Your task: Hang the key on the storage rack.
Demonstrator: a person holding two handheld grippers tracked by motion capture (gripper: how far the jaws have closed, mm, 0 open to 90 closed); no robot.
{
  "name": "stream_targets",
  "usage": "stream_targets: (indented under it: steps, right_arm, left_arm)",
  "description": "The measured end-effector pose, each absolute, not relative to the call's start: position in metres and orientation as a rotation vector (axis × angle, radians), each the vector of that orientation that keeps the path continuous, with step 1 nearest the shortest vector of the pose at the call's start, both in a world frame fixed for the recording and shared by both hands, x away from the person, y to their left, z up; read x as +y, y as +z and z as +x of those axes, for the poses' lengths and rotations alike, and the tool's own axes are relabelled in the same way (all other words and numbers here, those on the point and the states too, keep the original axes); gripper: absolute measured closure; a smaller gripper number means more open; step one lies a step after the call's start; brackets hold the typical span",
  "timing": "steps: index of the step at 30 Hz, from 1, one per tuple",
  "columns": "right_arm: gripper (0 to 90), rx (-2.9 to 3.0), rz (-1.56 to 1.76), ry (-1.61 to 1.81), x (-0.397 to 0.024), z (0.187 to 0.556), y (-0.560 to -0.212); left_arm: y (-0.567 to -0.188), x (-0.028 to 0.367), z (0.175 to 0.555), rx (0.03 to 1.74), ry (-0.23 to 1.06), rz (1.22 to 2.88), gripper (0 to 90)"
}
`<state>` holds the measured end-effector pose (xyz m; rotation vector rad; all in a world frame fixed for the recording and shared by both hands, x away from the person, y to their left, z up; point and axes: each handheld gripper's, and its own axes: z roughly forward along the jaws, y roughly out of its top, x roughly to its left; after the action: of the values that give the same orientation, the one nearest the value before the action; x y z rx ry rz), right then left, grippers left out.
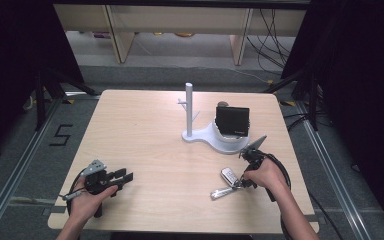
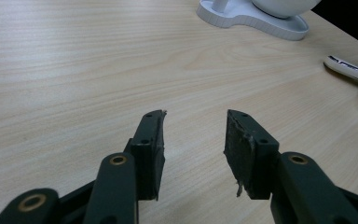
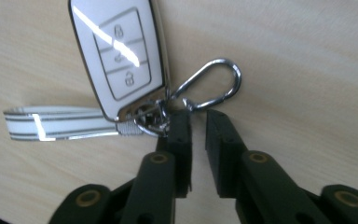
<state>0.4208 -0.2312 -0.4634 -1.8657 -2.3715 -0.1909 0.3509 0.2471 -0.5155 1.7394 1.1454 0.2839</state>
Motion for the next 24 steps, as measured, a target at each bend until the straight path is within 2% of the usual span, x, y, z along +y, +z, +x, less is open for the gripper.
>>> stream_targets:
  steps: [13,24]
  right_arm:
    - [66.7,-2.136,-2.147,-0.240,-0.225,0.429,-0.465]
    - [59.1,-2.121,-2.189,-0.142,-0.224,0.429,-0.471]
  left_arm:
    - [-0.517,0.247,0.351,1.138,0.280,1.736,56.6]
    - [-0.517,0.247,0.351,1.137,0.281,1.737,56.6]
